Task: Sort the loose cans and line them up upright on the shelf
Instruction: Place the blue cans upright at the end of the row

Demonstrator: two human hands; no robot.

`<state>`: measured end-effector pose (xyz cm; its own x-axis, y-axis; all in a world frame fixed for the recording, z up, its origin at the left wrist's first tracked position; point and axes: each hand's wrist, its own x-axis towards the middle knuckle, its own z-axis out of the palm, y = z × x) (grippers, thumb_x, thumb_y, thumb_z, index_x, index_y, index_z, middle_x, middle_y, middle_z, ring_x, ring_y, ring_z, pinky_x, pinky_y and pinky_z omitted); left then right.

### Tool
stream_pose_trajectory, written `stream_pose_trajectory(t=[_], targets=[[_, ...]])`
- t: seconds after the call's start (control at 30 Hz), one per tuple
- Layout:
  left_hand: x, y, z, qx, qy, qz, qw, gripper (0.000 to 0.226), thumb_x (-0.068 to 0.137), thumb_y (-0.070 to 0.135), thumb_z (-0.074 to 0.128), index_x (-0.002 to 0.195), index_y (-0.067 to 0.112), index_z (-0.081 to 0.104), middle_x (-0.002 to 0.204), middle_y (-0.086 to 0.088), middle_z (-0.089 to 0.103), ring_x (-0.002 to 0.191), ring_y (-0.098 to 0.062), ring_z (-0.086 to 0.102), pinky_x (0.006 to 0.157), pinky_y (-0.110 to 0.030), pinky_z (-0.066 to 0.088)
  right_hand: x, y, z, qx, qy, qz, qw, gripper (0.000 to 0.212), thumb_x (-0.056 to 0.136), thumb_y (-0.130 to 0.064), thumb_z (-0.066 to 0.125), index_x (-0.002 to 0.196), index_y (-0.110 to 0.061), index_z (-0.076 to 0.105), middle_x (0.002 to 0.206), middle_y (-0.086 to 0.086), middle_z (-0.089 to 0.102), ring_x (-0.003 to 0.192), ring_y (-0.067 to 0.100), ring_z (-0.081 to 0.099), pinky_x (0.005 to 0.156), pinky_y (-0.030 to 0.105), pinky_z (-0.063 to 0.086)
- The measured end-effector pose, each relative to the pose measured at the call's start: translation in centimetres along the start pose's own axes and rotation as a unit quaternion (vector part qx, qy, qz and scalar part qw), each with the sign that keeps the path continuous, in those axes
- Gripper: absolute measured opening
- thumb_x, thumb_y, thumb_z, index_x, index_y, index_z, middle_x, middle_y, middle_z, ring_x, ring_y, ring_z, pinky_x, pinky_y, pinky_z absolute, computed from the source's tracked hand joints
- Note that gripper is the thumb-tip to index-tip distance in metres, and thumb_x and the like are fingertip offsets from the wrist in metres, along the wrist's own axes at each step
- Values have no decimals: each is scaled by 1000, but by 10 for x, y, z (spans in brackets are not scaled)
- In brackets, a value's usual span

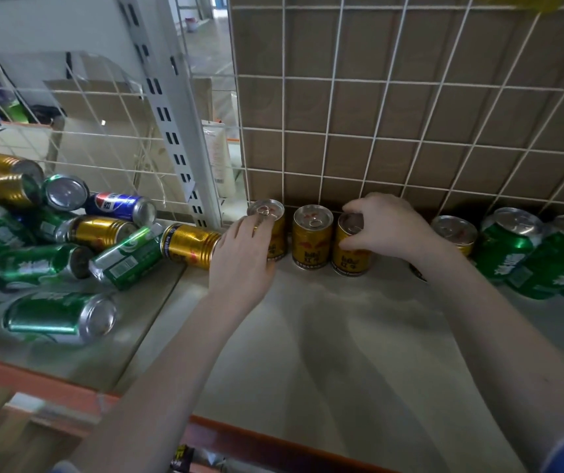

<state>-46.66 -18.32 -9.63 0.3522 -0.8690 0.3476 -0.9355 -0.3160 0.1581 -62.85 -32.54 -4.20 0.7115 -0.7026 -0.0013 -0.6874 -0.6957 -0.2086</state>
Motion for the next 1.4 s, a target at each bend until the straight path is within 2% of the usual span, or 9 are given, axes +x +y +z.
stream_pose_trajectory(t=[0.2, 0.3, 0.5, 0.6, 0.77, 0.9, 1.03, 1.13, 1.4], targets=[[0, 8, -2, -14, -16, 17, 1000, 65, 78, 18, 69, 138, 13, 42, 139, -8, 45, 129, -28, 39, 101, -41, 40, -5, 10, -8, 16, -31, -17, 999, 81, 75, -53, 70, 143, -22, 38, 140, 6, 45, 126, 25, 43, 96, 36, 39], [6, 19, -5, -26, -14, 48, 998, 63, 78, 22, 69, 136, 15, 44, 138, -8, 45, 129, -27, 40, 100, -44, 44, -19, 27, -18, -20, -29, -16, 999, 75, 79, -49, 68, 142, -22, 38, 139, 7, 45, 124, 25, 45, 98, 37, 41], [24, 59, -11, -26, -41, 106, 993, 74, 82, 29, 68, 145, 17, 33, 151, -5, 31, 142, -23, 21, 114, -37, 21, -53, 75, -28, -87, -23, 17, 996, 78, 78, -50, 68, 143, -20, 37, 139, 8, 44, 126, 27, 42, 101, 39, 39], [37, 79, -7, 1, -66, 148, 987, 74, 84, 35, 66, 146, 19, 31, 151, -4, 32, 142, -22, 22, 116, -35, 15, -61, 93, -32, -97, -47, 25, 994, 80, 76, -50, 70, 143, -20, 38, 135, 9, 46, 123, 27, 43, 101, 39, 40], [63, 93, 1, 58, -141, 198, 968, 74, 80, 43, 68, 144, 24, 34, 145, -1, 39, 134, -22, 32, 111, -34, 24, -57, 106, -35, -132, -70, -6, 989, 64, 73, -50, 72, 126, -21, 52, 111, 4, 53, 102, 24, 51, 84, 38, 47], [80, 91, 1, 63, -215, 201, 954, 81, 80, 48, 67, 148, 28, 26, 148, 0, 38, 134, -22, 34, 108, -35, 29, -50, 112, -36, -146, -84, -3, 986, 70, 73, -50, 72, 132, -22, 46, 117, 5, 52, 107, 26, 51, 88, 40, 48], [85, 90, -1, 60, -222, 204, 952, 82, 79, 49, 67, 148, 29, 27, 145, 1, 40, 133, -22, 36, 106, -36, 30, -42, 111, -36, -144, -97, 7, 985, 69, 74, -50, 71, 129, -17, 48, 111, 6, 54, 100, 24, 53, 82, 37, 49], [84, 88, 0, 55, -221, 208, 951, 81, 80, 46, 67, 148, 28, 27, 144, 1, 42, 131, -22, 37, 105, -36, 33, -37, 107, -36, -135, -87, -5, 987, 58, 73, -52, 71, 117, -18, 54, 97, 2, 50, 90, 21, 50, 72, 31, 44], [88, 79, -5, 47, -208, 220, 952, 69, 79, 45, 67, 140, 25, 42, 132, 0, 52, 122, -22, 45, 98, -38, 41, -28, 88, -27, -109, -78, -31, 991, 61, 73, -54, 69, 121, -18, 54, 99, 2, 50, 92, 20, 50, 75, 32, 46]])
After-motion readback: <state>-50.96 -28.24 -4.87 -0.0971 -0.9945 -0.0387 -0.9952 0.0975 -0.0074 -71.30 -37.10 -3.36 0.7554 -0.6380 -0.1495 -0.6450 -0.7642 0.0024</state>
